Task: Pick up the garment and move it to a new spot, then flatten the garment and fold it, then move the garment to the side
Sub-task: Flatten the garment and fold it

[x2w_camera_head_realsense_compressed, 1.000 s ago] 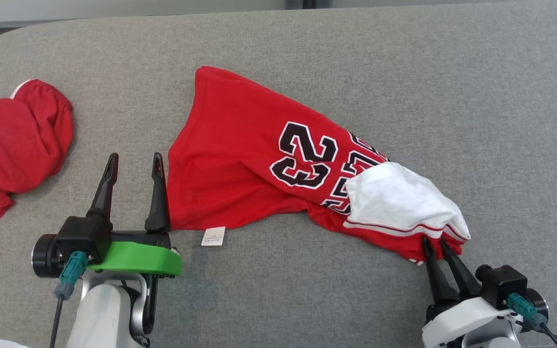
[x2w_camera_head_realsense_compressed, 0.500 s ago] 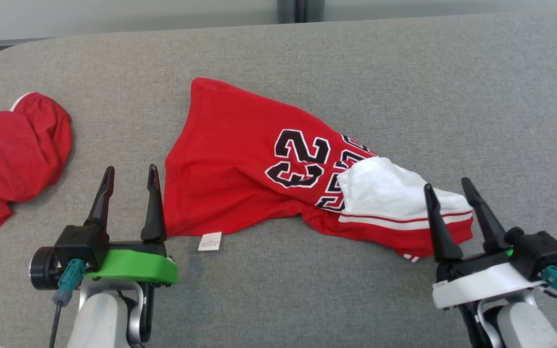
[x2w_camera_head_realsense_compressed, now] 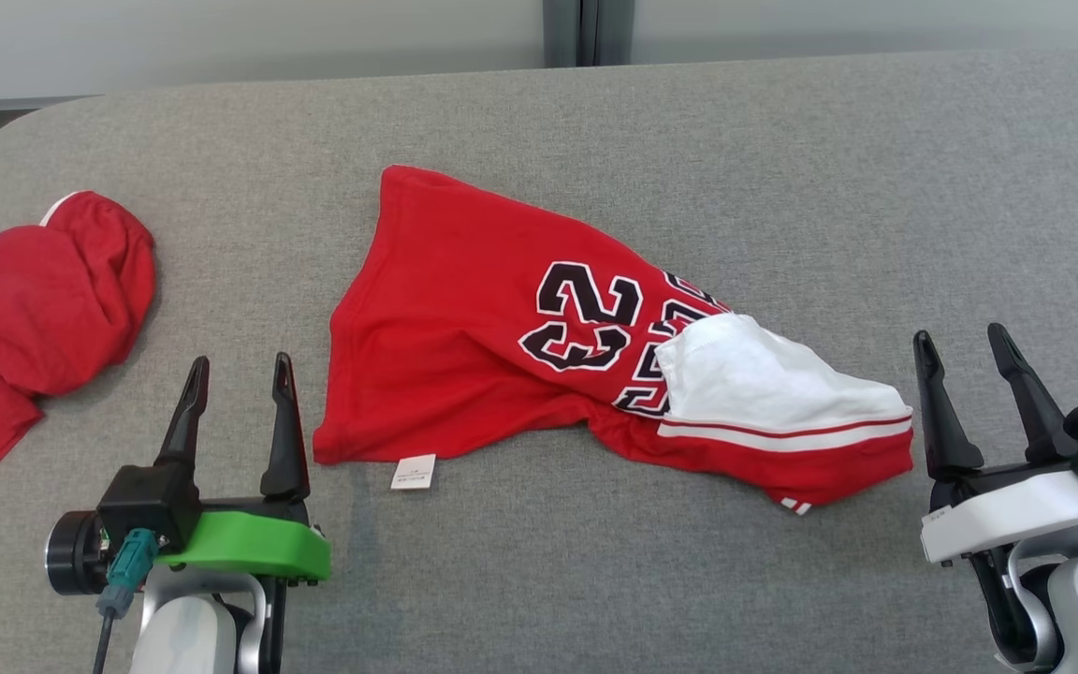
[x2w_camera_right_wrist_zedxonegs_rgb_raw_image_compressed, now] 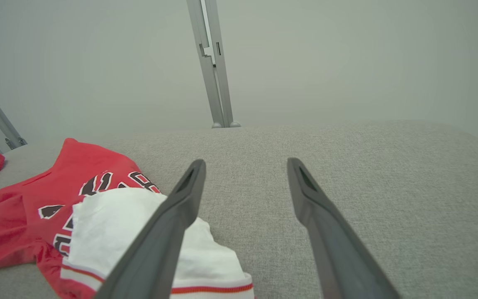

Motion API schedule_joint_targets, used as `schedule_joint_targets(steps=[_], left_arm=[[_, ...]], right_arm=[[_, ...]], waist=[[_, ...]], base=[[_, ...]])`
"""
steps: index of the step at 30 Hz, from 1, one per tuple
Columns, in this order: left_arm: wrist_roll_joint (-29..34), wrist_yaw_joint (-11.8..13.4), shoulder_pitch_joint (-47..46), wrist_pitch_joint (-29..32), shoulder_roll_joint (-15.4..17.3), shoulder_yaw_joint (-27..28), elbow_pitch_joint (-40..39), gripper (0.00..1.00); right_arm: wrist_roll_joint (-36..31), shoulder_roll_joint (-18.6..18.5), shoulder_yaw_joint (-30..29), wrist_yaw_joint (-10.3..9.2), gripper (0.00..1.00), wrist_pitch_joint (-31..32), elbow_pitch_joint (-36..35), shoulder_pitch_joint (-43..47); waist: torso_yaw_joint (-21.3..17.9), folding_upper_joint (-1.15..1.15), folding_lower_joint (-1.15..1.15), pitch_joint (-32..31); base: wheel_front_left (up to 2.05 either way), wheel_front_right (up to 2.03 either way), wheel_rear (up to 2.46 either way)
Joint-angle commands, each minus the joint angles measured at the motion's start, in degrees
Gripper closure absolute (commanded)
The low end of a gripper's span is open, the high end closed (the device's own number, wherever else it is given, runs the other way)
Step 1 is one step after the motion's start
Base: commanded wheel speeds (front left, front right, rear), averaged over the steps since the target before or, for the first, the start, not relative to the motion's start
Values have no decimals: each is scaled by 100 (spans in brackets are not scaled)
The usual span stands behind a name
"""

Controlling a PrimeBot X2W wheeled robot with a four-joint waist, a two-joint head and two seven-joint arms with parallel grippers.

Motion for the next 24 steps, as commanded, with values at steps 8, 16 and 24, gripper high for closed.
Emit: schedule_joint_targets(steps=[8,16,24], left_arm=[[7,23,90,-2,28,-39,30,0],[19,15,-208,-2,-6,-149,-57,0],[-30,-6,-452,-3,-60,-265,-55,0]], right_arm=[[131,-68,102,-5,0,116,64,-3],[478,-455,849,-5,0,825,475,-487],[945,-812,1866,-5,0,1620,1532,-1262]], waist=[[4,0,0,-16],[103,0,0,294],[267,0,0,611]], base=[[0,0,0],[0,0,0],[0,0,0]])
